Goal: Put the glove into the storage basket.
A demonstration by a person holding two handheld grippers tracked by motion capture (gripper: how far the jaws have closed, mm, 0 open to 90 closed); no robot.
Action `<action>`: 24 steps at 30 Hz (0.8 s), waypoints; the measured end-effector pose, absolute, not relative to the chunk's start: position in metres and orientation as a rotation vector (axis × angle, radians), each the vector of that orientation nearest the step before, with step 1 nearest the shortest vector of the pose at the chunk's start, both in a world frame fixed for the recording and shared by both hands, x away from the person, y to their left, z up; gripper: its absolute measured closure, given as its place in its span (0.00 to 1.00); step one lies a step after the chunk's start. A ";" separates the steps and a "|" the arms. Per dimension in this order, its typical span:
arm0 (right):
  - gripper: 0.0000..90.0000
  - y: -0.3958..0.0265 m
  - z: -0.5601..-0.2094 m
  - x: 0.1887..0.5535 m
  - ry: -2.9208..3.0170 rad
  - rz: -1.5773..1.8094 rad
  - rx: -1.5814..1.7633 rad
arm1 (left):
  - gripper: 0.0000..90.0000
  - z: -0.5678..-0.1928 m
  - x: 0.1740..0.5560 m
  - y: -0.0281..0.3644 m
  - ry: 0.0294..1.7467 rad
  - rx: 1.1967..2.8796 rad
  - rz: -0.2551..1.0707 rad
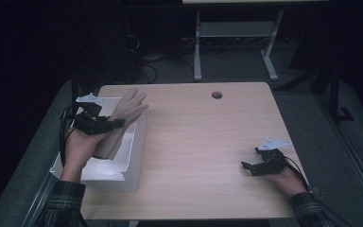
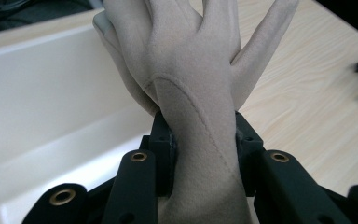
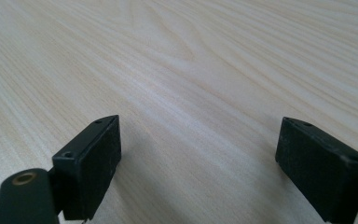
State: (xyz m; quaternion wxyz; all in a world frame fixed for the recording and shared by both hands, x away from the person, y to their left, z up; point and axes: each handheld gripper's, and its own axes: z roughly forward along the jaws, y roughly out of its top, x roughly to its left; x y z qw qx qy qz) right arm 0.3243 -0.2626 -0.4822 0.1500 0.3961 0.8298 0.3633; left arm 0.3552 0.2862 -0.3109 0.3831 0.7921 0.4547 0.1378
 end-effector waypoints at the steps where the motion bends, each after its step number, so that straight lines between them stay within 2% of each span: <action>1: 0.15 -0.263 -0.482 0.324 2.384 1.044 1.139 | 0.75 -0.314 0.354 0.291 1.174 2.021 0.355; 8: 0.15 -0.262 -0.482 0.324 2.383 1.043 1.143 | 0.75 -0.343 0.355 0.313 1.265 2.018 0.363; 24: 0.15 -0.262 -0.482 0.324 2.382 1.044 1.143 | 0.72 -0.401 0.371 0.313 1.337 2.112 0.327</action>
